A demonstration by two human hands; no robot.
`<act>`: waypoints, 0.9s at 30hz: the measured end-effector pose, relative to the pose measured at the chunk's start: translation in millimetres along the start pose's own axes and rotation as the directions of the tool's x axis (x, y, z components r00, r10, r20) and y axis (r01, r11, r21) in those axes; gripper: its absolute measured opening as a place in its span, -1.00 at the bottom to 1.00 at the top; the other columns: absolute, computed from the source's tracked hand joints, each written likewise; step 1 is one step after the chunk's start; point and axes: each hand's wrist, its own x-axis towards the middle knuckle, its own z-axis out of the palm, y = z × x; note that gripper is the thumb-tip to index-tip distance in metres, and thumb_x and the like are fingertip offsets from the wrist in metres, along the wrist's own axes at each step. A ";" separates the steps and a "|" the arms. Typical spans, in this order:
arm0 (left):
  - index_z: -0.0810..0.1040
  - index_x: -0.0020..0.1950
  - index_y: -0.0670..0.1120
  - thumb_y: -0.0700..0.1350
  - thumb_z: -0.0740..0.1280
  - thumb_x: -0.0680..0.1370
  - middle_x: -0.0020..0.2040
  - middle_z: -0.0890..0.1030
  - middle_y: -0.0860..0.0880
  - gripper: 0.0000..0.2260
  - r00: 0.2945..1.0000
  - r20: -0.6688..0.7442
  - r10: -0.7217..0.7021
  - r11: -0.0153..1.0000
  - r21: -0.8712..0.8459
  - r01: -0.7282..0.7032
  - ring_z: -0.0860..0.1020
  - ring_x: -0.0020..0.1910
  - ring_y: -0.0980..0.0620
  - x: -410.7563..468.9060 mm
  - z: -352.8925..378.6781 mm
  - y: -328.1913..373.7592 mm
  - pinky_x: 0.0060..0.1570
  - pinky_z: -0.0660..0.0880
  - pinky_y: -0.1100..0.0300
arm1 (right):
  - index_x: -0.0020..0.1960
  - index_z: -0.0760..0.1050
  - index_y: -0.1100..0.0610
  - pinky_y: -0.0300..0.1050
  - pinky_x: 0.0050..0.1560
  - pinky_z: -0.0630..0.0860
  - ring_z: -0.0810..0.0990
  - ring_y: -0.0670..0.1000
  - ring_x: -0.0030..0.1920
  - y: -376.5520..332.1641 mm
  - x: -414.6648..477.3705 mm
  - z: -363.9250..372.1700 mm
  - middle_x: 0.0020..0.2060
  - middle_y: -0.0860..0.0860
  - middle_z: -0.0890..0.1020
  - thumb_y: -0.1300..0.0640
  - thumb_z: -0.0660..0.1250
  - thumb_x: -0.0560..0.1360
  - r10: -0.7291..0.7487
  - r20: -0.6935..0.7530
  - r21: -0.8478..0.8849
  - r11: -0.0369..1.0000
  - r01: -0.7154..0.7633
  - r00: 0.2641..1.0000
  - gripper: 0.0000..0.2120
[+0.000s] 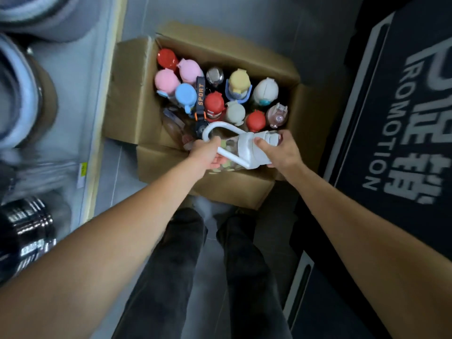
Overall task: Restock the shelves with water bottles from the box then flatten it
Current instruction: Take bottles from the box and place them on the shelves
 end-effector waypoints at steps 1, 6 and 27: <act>0.45 0.02 -0.18 -0.03 0.19 0.61 -0.31 0.57 -0.09 -0.78 1.000 -0.022 0.016 1.000 0.021 -0.016 0.56 -0.43 0.06 -17.8 -6.4 7.2 -0.27 0.55 0.20 | 0.27 0.35 0.10 0.12 0.05 0.59 0.55 0.07 0.11 -14.8 -15.3 -5.5 0.09 0.01 0.52 -0.15 0.47 0.36 -0.031 0.007 -0.044 0.999 0.031 0.999 -0.38; 0.51 0.07 -0.21 0.07 0.27 0.52 -0.14 0.63 -0.17 -0.66 0.977 -0.135 0.164 0.969 0.208 -0.134 0.63 -0.19 -0.13 -111.2 -55.5 50.4 -0.15 0.59 0.08 | 0.34 0.30 0.08 0.10 0.06 0.60 0.52 0.06 0.12 -97.5 -89.4 -32.5 0.12 0.00 0.49 -0.18 0.43 0.39 -0.156 0.024 -0.114 0.981 0.157 0.988 -0.35; 0.34 0.39 -0.14 0.21 0.16 0.57 0.35 0.38 -0.12 -0.46 0.459 -0.619 0.638 0.698 0.213 -0.683 0.36 0.37 -0.12 -570.6 -306.9 114.9 0.21 0.36 0.17 | 0.38 0.32 0.14 -0.02 -0.25 0.62 0.54 0.11 0.11 -448.2 -474.0 -77.3 0.23 0.07 0.44 -0.14 0.42 0.41 -0.838 0.306 0.039 0.485 0.874 0.451 -0.34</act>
